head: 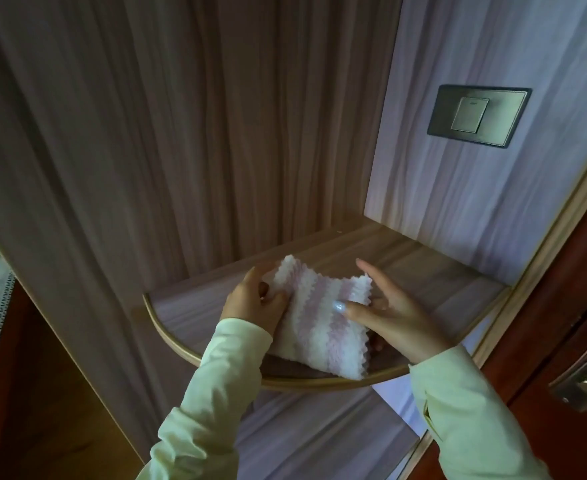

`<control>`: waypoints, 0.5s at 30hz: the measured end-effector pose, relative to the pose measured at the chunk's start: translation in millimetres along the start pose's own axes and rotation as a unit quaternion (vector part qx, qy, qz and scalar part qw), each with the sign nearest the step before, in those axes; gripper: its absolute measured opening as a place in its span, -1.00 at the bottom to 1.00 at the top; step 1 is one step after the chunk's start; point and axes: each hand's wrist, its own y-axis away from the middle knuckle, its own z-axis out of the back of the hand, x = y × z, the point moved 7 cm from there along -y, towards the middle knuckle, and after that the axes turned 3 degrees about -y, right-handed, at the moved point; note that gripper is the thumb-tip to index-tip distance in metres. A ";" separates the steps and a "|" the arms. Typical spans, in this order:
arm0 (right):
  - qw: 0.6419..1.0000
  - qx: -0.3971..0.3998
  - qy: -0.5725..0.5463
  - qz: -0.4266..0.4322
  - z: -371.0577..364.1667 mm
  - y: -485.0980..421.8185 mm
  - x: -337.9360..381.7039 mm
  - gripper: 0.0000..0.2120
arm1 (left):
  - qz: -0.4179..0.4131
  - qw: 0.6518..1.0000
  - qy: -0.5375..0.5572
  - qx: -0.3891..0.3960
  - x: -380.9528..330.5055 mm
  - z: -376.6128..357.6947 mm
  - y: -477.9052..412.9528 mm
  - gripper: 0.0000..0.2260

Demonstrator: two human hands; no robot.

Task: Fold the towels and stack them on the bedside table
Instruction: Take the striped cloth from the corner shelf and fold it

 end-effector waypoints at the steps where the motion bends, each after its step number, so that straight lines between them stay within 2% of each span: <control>1: 1.000 0.006 -0.013 0.003 -1.3 -0.3 -1.3 -0.19 | -0.012 0.999 0.040 -0.001 -0.9 1.5 0.4 -0.63; 3: 0.999 0.000 -0.043 0.016 -2.0 -0.4 -0.5 -0.17 | -0.035 0.992 0.120 -0.010 -3.3 5.0 -0.9 -0.68; 6: 0.993 0.012 -0.116 0.032 -5.9 0.5 7.6 -0.34 | -0.035 0.977 0.206 -0.038 -4.2 9.6 -4.5 -0.82; 9: 0.993 0.047 -0.109 0.014 -13.3 7.1 7.2 -0.49 | -0.014 0.965 0.256 -0.048 -6.5 12.7 -2.6 -0.97; 12: 0.998 0.018 -0.065 0.014 -11.4 15.8 5.4 -0.78 | 0.026 0.938 0.345 0.015 -2.8 5.9 0.9 -0.89; 13: 0.998 0.000 -0.057 0.018 -10.0 17.6 4.1 -0.82 | 0.046 0.923 0.378 0.050 -1.7 3.0 3.1 -0.91; 15: 0.996 -0.042 -0.064 0.041 -6.1 22.4 6.6 -0.89 | 0.053 0.900 0.411 0.131 -2.2 -1.5 10.1 -0.80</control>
